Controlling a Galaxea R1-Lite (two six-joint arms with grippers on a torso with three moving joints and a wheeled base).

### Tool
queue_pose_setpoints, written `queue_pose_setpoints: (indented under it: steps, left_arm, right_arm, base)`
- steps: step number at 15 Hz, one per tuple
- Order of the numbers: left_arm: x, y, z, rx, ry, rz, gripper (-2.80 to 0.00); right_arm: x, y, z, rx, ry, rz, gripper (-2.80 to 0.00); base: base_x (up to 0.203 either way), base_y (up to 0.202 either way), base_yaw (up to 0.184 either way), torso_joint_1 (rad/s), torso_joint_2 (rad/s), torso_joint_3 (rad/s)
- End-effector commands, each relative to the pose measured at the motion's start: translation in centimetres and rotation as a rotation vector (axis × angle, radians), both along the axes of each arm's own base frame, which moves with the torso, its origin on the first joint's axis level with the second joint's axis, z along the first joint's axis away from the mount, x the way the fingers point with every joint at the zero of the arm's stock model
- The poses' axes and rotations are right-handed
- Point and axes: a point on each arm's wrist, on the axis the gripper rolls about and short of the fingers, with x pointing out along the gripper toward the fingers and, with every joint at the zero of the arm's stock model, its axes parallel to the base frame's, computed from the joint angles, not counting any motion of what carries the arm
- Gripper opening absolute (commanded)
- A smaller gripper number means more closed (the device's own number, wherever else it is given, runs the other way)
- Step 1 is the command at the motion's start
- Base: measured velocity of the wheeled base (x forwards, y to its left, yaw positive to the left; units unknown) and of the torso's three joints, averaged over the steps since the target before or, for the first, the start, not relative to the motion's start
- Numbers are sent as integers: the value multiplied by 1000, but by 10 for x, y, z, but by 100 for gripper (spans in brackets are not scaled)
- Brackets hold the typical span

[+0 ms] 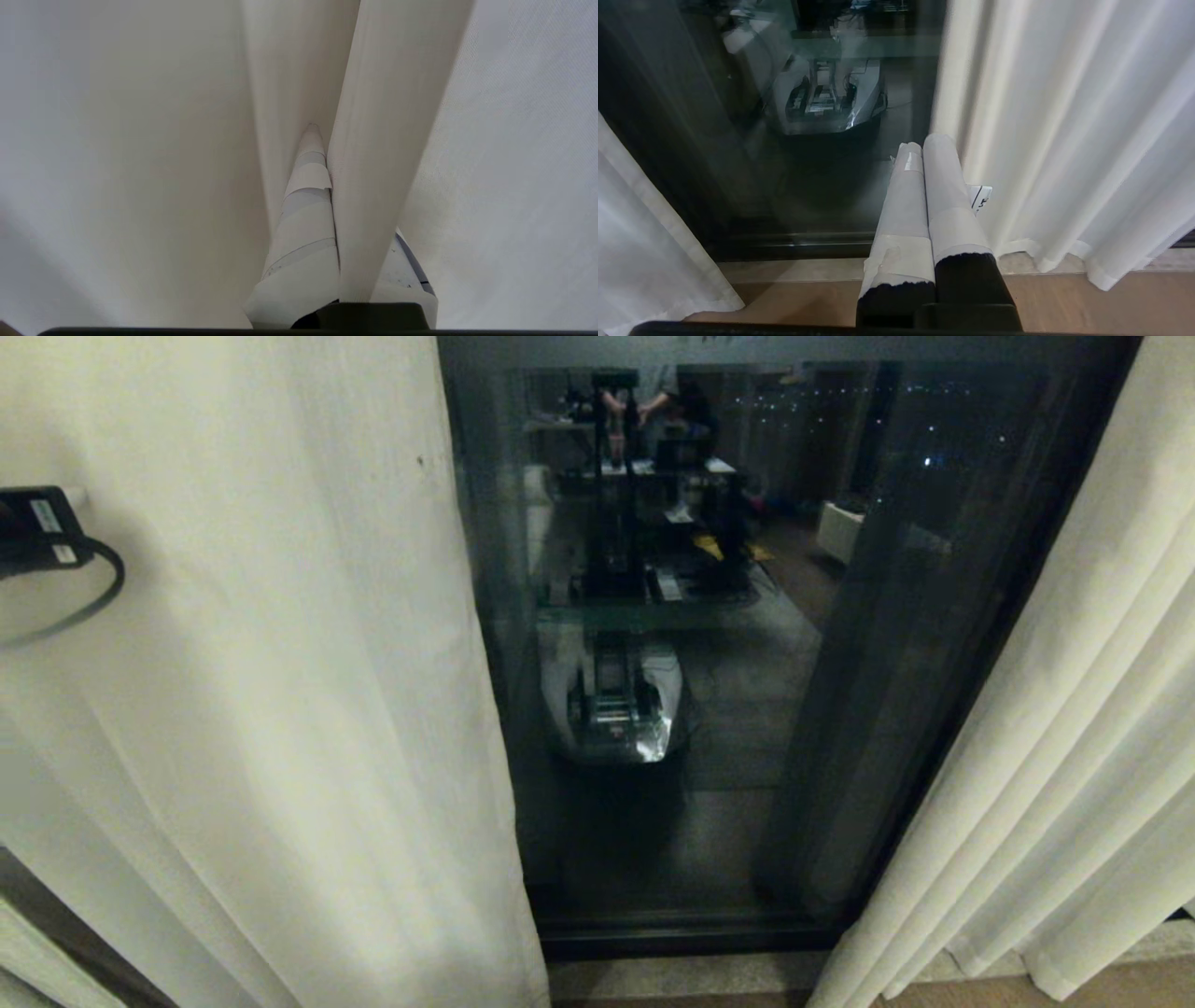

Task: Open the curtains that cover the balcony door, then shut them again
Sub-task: Pull the inner curtains open on both sides

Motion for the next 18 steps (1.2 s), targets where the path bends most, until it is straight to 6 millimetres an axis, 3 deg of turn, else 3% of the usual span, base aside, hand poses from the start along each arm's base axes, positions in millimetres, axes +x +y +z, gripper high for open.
queue_pose_setpoints:
  steps: [1,7,12,15,18]
  left_arm:
    - [1,0,-1,-1,1,1,-280]
    - [1,0,-2,0,6,3,-280]
    - [2,4,4,6,-10,16,-280]
    - [8,8,18,18,-53,31,-280]
    - [18,25,28,21,-83,107,-280]
  right_arm:
    - [0,0,0,0,1,0,-280]
    - [0,0,0,0,1,0,-280]
    - [0,0,0,0,1,1,-280]
    - [0,0,0,0,1,0,-280]
    - [0,0,0,0,1,1,-280]
  base:
    - [0,191,2,2,-2,2]
    - [0,157,2,2,2,4]
    - [0,0,0,0,0,0]
    - [0,0,0,0,0,0]
    - [0,0,0,0,0,0]
